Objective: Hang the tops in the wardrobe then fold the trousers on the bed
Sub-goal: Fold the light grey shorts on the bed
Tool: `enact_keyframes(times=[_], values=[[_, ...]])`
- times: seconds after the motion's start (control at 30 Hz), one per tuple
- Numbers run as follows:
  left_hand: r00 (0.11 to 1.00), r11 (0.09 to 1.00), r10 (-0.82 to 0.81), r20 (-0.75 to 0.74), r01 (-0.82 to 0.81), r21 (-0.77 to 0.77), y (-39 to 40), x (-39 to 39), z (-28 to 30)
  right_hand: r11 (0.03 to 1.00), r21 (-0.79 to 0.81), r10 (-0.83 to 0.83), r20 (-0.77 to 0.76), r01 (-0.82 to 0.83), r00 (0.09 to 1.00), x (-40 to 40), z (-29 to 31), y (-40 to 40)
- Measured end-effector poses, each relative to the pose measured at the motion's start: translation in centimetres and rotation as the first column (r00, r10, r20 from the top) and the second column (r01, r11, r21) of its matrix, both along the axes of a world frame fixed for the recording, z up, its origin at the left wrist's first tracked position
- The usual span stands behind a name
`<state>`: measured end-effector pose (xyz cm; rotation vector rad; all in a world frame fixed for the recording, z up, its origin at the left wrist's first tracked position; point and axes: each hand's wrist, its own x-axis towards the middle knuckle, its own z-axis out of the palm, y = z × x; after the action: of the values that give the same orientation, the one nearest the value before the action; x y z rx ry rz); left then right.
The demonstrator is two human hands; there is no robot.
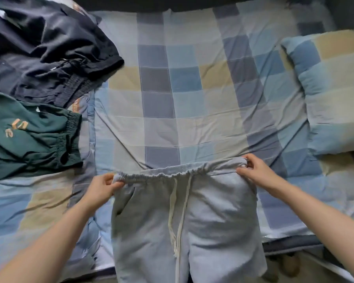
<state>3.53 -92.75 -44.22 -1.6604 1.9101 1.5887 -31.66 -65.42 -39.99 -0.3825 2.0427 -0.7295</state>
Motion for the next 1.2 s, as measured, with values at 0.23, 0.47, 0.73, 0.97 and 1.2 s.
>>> enact_keyframes(times=[0.23, 0.47, 0.73, 0.97, 1.2], values=[[0.994, 0.996, -0.065, 0.091, 0.070, -0.050, -0.2, -0.4, -11.9, 0.996, 0.078, -0.038, -0.131, 0.048, 0.991, -0.5, -13.7, -1.7], [0.990, 0.992, 0.107, -0.088, -0.101, 0.073, -4.5, -3.2, -9.4, 0.941, -0.029, -0.321, 0.230, 0.337, 0.919, -3.9, -12.6, -4.4], [0.976, 0.960, 0.142, -0.163, -0.176, -0.219, -13.7, -10.2, -7.0, 0.954, -0.188, -0.232, 0.024, 0.232, 0.972, -11.9, -10.6, -14.4], [0.991, 0.936, -0.095, 0.091, 0.120, -0.332, -12.2, -13.5, -13.4, 0.982, 0.151, 0.174, -0.511, -0.111, 0.842, -9.1, -17.1, -18.6], [0.880, 0.899, -0.412, 0.235, 0.435, -0.055, 6.8, -8.3, -17.4, 0.624, 0.093, 0.760, -0.303, -0.776, 0.575, 7.5, -20.8, -9.9]])
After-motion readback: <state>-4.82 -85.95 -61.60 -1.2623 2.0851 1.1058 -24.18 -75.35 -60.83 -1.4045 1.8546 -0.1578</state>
